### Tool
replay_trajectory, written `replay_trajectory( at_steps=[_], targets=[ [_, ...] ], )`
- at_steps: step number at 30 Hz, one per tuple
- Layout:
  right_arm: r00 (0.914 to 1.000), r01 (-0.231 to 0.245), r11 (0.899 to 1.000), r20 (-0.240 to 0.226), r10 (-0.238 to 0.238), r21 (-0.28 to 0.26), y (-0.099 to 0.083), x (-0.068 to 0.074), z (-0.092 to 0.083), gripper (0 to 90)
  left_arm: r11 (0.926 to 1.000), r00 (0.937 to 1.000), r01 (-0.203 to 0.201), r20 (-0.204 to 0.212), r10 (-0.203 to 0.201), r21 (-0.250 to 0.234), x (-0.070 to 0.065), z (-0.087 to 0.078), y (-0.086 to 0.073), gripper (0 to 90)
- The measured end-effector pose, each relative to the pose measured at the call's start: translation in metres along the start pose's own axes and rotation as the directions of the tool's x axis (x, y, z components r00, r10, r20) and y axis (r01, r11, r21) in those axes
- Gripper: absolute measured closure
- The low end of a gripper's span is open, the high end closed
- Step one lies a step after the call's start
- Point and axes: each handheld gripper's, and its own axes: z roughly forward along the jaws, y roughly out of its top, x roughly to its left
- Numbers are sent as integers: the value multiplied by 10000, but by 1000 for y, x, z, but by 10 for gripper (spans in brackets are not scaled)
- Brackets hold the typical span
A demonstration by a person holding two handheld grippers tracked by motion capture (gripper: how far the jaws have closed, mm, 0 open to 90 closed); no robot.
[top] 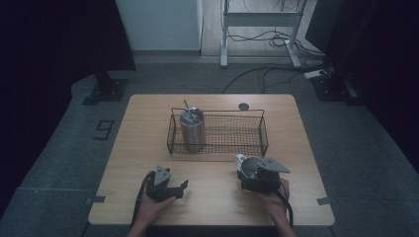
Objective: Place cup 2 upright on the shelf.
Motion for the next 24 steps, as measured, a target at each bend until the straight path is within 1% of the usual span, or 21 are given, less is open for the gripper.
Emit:
replay_trajectory(
  at_steps=[2, 4, 5, 6, 8, 10, 11, 12, 13, 14, 15, 17, 18, 24],
  targets=[
    [10000, -18, 9999, -5, 18, -159, 4, 1, -5, 63, 9999, 9998, 105, 146, -106, 41, 1, 1, 0, 143],
    [10000, -3, 9997, -16, 3, -244, 8, 3, -10, 63, 9999, 9996, 124, 239, -125, 43, 2, 1, 0, 143],
    [9999, 6, 9996, -122, -9, -286, 12, 6, -14, 63, 9998, 9992, 177, 348, -179, 47, 2, 2, 0, 143],
    [9999, 6, 9996, -122, -9, -286, 12, 6, -14, 63, 9998, 9992, 177, 348, -179, 47, 2, 2, 0, 143],
    [9994, 291, 9994, -164, -294, -195, 20, 9, -19, 63, 9997, 9992, 166, 349, -171, 152, 2, 3, 0, 143],
    [9992, 327, 9992, -207, -332, -216, 23, 9, -21, 63, 9997, 9993, 185, 332, -191, 178, 2, 3, -1, 143],
    [9991, 316, 9991, -262, -323, -276, 29, 9, -26, 63, 9994, 9990, 300, 315, -305, 178, 3, 2, -1, 143],
    [9991, 311, 9991, -285, -320, -300, 32, 9, -27, 63, 9994, 9990, 300, 315, -305, 178, 3, 2, -1, 142],
    [9991, 275, 9989, -321, -287, -374, 35, 8, -30, 63, 9988, 9983, 482, 322, -484, 70, 2, -2, 1, 143],
    [9991, 275, 9989, -321, -287, -374, 35, 8, -30, 63, 9988, 9983, 482, 322, -484, 70, 2, -2, 1, 143],
    [9990, 207, 9990, -378, -222, -404, 41, 5, -32, 63, 9985, 9978, 541, 395, -537, -89, 1, -7, 3, 143],
    [9989, 189, 9989, -411, -206, -421, 43, 4, -32, 63, 9985, 9980, 524, 365, -519, -129, 1, -8, 4, 143],
    [9985, 170, 9989, -506, -193, -441, 48, 2, -32, 63, 9985, 9980, 520, 377, -515, -145, 1, -10, 5, 143],
    [9978, 176, 9973, -633, -221, -710, 57, 0, -32, 63, 9984, 9978, 556, 370, -552, -98, 1, -8, 4, 143]
  ],
)
